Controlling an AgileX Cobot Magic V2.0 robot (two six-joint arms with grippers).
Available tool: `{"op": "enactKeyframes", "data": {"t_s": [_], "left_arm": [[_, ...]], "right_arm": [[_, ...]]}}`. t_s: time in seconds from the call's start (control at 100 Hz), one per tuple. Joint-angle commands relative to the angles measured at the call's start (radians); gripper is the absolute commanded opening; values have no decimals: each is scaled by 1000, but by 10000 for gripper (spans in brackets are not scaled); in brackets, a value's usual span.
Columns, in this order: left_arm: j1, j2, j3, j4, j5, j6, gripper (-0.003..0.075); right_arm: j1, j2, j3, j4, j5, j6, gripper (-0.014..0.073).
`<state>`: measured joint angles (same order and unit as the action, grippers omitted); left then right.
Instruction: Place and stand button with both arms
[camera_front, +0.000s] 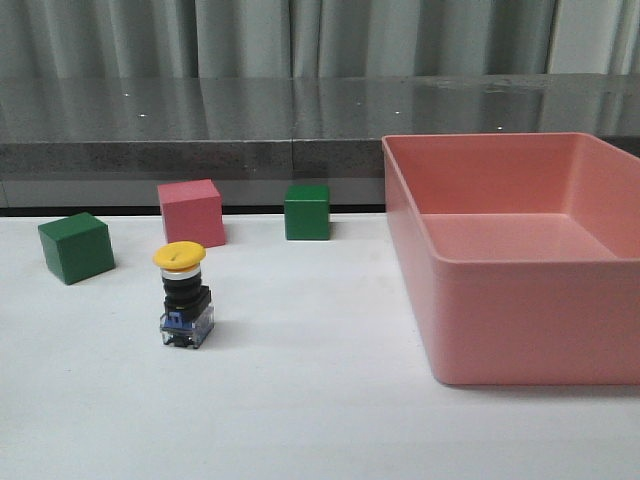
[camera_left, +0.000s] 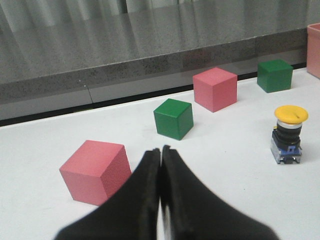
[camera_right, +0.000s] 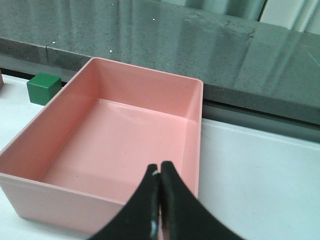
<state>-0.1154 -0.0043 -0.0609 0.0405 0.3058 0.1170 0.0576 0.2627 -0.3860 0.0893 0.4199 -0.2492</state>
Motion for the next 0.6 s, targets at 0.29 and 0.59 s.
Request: {"op": "enactKeyframes", "data": {"t_s": [0.29, 0.59], "left_arm": [[1, -32, 106, 15, -395, -30, -20], [1, -32, 106, 15, -394, -30, -20]], "right_arm": [[-5, 6, -28, -1, -76, 0, -62], [-5, 6, -28, -1, -75, 0, -62]]}}
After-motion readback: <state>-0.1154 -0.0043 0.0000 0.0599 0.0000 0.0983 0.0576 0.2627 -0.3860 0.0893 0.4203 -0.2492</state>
